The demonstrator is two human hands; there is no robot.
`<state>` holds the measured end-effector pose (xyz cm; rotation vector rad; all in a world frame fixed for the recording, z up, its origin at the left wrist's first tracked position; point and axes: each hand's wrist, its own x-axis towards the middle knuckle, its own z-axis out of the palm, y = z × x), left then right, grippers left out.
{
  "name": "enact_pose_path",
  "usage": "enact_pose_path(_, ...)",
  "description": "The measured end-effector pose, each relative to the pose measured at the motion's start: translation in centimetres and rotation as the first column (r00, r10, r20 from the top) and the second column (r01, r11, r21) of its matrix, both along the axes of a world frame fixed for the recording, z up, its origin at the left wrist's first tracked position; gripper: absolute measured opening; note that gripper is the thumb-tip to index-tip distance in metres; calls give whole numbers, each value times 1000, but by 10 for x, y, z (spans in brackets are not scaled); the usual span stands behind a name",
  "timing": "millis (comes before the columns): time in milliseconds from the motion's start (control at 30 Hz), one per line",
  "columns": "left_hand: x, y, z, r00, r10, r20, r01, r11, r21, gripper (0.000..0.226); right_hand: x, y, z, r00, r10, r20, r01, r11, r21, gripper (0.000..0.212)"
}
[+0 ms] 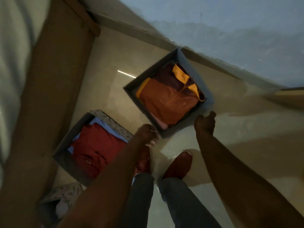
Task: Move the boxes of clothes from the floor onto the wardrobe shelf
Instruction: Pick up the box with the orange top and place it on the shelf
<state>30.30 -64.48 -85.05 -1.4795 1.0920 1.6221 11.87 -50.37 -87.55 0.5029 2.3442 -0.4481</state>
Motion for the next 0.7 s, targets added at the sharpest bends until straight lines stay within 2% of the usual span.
enact_pose_path(33, -6, 13, 6, 999, -32, -41, 36, 996, 83, 24, 4, 7, 0, 998, -44, 36, 44, 999, -1, 69)
enact_pose_path(67, -12, 21, 10, 995, -68, -69, 74, 993, 91, 25, 11, 12, -1, 987, -91, 136, 92, 996, -1, 79)
enact_pose_path(100, -17, 25, 10, 992, -96, -86, 100, 994, 34, 25, 17, 17, -3, 954, -129, 270, 137, 991, -8, 82)
enact_pose_path(133, -21, 24, 11, 987, -133, -91, 126, 989, -76, 24, 22, 20, -3, 890, -162, 426, 184, 983, -12, 76)
enact_pose_path(167, -25, 19, 10, 979, -186, -87, 163, 963, -216, 22, 22, 24, -5, 820, -189, 540, 232, 973, -11, 59)
enact_pose_path(200, -28, 10, 11, 965, -254, -63, 214, 906, -364, 24, 22, 27, -7, 794, -199, 574, 245, 970, -2, 39)
enact_pose_path(233, -30, 0, 11, 950, -312, -25, 259, 826, -501, 26, 21, 31, -8, 809, -178, 559, 207, 978, 12, 22)
enact_pose_path(267, -34, -11, 12, 940, -342, 13, 276, 736, -618, 26, 19, 34, -8, 849, -132, 511, 138, 990, 28, 14)
enact_pose_path(333, -41, -33, 12, 943, -331, 43, 237, 570, -787, 24, 17, 42, -10, 954, 28, 299, -57, 995, 86, 23)
enact_pose_path(400, -49, -52, 7, 940, -337, 59, 215, 450, -867, 35, 14, 49, -2, 993, 88, 73, -96, 988, 118, 41)
enact_pose_path(467, -57, -70, -8, 912, -388, 132, 308, 436, -846, 57, 5, 53, -3, 999, 47, -13, -45, 992, 114, 57)
enact_pose_path(533, -67, -78, -27, 855, -479, 197, 455, 513, -728, 70, -14, 58, -14, 998, 67, 21, -69, 992, 104, 65)
enact_pose_path(567, -71, -78, -35, 820, -533, 207, 522, 550, -651, 67, -24, 61, -18, 993, 104, 58, -110, 988, 108, 60)
enact_pose_path(633, -76, -71, -41, 785, -584, 207, 592, 607, -530, 40, -40, 65, -20, 961, 235, 143, -255, 956, 144, 43)
enact_pose_path(700, -75, -60, -34, 770, -594, 233, 615, 592, -521, 23, -42, 68, -8, 926, 345, 152, -366, 918, 151, 38)
